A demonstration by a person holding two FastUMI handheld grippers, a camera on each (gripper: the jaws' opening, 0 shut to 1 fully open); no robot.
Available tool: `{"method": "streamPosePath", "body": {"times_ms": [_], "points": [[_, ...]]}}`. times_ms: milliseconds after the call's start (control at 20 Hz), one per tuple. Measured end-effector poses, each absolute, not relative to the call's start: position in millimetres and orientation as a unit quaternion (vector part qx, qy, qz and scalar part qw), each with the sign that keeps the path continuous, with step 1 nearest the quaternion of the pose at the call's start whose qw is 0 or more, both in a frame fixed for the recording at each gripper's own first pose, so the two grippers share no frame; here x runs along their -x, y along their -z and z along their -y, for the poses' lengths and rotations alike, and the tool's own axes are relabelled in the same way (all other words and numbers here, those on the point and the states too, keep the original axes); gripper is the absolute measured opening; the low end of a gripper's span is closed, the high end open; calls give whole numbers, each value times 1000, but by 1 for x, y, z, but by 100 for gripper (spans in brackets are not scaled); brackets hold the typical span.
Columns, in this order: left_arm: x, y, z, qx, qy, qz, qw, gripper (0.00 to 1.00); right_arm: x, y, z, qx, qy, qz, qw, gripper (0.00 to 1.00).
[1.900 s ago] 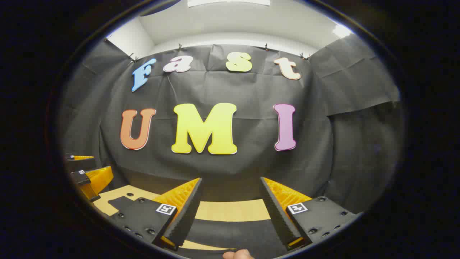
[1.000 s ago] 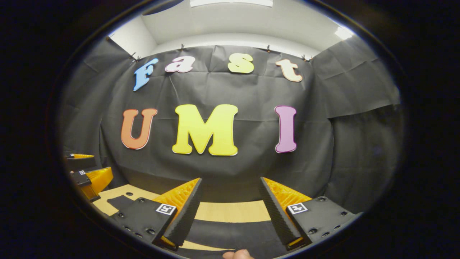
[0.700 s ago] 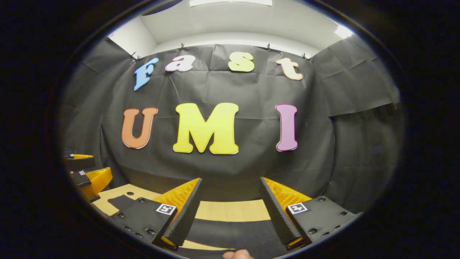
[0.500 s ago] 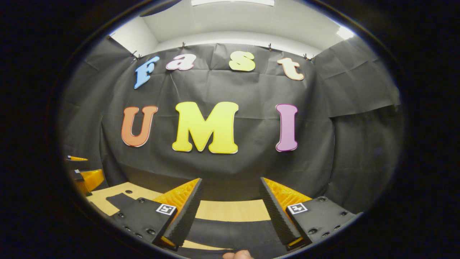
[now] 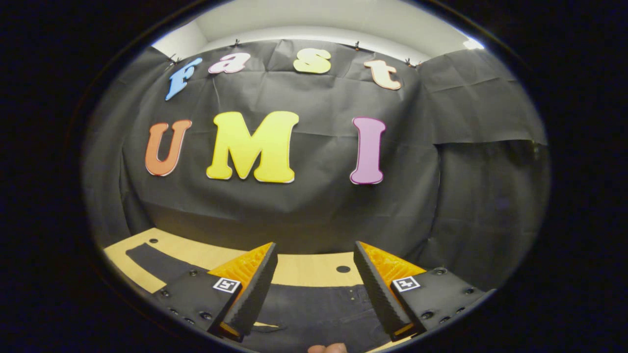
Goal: Grasp the waist and the cuffs of the jeans and fold them to make the two legs overlap; first hold the waist and fold one-third of the jeans toward the cuffs, then hold the cuffs and fold the remaining one-third in the same direction to finish folding.
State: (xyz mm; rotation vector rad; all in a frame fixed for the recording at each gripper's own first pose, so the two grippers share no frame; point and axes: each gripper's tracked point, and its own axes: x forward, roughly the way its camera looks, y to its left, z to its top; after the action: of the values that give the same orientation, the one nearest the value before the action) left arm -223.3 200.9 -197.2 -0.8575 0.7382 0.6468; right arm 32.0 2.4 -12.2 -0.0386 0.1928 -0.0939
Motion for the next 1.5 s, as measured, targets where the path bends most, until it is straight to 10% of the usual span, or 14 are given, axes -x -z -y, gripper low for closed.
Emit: {"method": "streamPosePath", "body": {"times_ms": [200,450,1000,1100,1250,1500], "points": [[261,221,-208,551,-358,-355,664,100,-39,10,6,7,65,-114,991,96],[263,238,-200,603,-394,-350,599,100,-27,32,40,-12,107,-146,983,96],[243,256,-219,571,-378,-372,627,97,5,80,105,-57,176,-205,961,96],[246,265,-219,558,-382,-382,630,79,12,92,109,-62,176,-221,957,96],[249,266,-219,600,-399,-354,596,19,13,110,116,-87,173,-253,948,99],[248,270,-221,619,-392,-345,587,9,42,171,147,-184,188,-383,885,93]]}}
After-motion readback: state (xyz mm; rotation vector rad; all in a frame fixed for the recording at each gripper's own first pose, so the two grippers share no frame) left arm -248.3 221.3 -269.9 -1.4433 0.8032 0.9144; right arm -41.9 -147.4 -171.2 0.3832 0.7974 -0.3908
